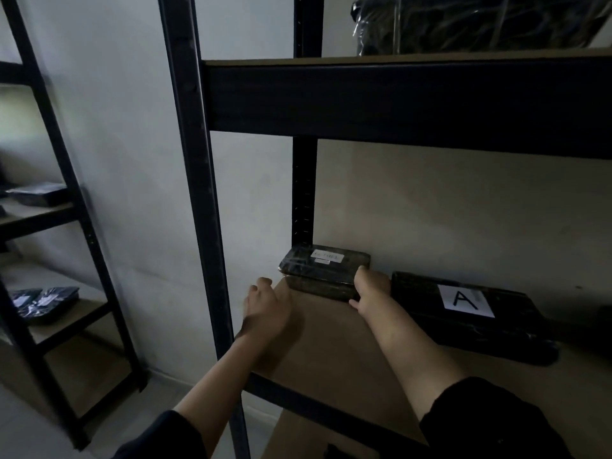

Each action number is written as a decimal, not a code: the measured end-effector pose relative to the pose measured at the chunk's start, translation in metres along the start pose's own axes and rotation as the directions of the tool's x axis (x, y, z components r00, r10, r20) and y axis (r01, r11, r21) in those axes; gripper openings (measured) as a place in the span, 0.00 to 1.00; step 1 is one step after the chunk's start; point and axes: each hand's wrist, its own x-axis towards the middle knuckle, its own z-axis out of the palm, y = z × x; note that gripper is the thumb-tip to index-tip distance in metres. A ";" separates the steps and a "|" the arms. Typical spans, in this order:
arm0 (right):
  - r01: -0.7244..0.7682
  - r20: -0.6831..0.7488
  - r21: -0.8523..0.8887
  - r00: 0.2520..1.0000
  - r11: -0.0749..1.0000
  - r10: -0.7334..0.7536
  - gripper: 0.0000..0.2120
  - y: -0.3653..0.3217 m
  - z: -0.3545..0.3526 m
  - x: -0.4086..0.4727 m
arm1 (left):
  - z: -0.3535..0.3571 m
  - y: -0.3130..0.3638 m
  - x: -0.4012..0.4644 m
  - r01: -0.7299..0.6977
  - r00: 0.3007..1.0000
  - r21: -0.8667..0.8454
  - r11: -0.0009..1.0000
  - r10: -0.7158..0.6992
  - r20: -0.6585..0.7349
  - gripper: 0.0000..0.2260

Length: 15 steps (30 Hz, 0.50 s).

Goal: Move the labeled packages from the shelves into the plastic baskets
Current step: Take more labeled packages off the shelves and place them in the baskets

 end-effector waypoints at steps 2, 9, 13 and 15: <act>0.008 -0.026 0.058 1.000 0.998 -0.007 0.23 0.003 -0.001 0.000 | 0.000 -0.001 0.001 0.006 1.000 0.004 1.000 -0.006 0.008 0.21; 0.146 0.015 0.172 0.989 0.974 -0.150 0.17 0.008 -0.018 -0.017 | -0.001 0.004 -0.012 -0.071 0.997 0.052 0.996 0.069 0.032 0.16; 0.328 0.043 0.271 0.935 0.905 -0.352 0.09 0.013 -0.046 -0.042 | -0.003 0.002 -0.025 -0.102 0.993 0.048 0.994 0.099 0.061 0.19; 0.320 0.073 0.414 0.922 0.852 -0.381 0.07 0.015 -0.063 -0.056 | -0.004 0.000 -0.034 -0.137 0.989 0.076 0.988 0.131 0.074 0.21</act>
